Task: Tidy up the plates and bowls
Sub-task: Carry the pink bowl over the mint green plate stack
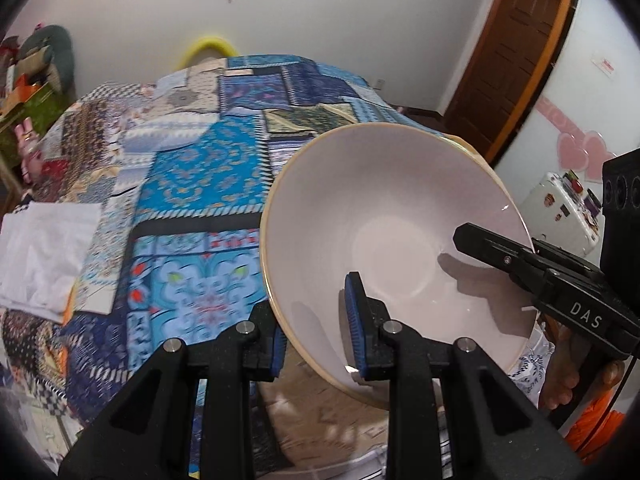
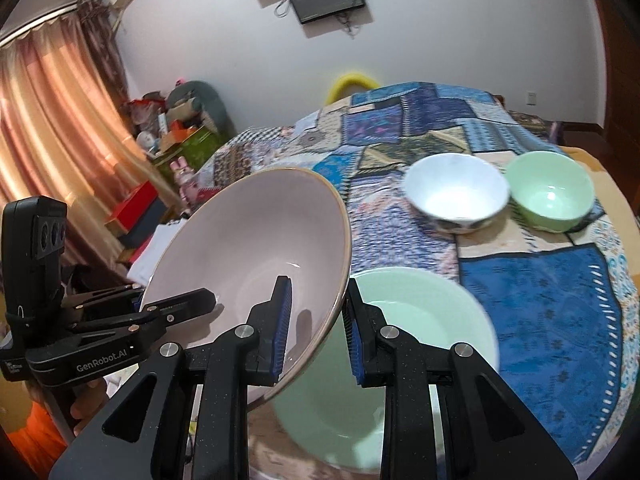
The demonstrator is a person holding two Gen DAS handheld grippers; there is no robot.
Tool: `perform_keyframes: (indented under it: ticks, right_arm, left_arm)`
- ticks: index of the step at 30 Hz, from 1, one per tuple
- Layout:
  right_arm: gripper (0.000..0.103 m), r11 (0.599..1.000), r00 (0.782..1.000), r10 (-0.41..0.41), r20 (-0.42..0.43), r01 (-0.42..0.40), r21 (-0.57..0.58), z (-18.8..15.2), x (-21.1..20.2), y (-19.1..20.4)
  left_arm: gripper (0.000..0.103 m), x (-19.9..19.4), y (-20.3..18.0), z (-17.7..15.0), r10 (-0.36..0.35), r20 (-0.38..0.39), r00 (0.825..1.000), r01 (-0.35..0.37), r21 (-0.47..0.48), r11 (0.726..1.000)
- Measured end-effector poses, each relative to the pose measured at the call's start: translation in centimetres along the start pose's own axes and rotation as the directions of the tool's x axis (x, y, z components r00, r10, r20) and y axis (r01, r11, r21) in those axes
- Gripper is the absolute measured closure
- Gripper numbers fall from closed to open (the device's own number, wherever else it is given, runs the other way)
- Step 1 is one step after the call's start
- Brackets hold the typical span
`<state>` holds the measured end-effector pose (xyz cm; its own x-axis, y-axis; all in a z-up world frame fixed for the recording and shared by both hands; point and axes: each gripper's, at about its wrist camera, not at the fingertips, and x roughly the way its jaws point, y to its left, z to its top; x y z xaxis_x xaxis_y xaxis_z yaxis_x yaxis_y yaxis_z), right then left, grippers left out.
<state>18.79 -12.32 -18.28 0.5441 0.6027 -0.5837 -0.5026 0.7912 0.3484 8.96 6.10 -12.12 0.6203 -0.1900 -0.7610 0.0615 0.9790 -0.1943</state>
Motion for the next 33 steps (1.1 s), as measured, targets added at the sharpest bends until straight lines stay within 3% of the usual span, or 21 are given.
perform_keyframes:
  ticks: [12,33]
  right_arm:
    - [0.08,0.997,0.996,0.052,-0.071,-0.056,-0.05,-0.5,4.4,4.6]
    - [0.08,0.994,0.967,0.027,-0.254,-0.052,-0.091,-3.3,11.6,7.3]
  left_arm:
    - [0.077,-1.4,6.3,-2.7,0.077,0.014,0.997,-0.075,-0.098,0.992]
    - [0.077,2.8,13.4,-6.3,0.103,-0.086,0.991,-0.12,-0.229,0.966]
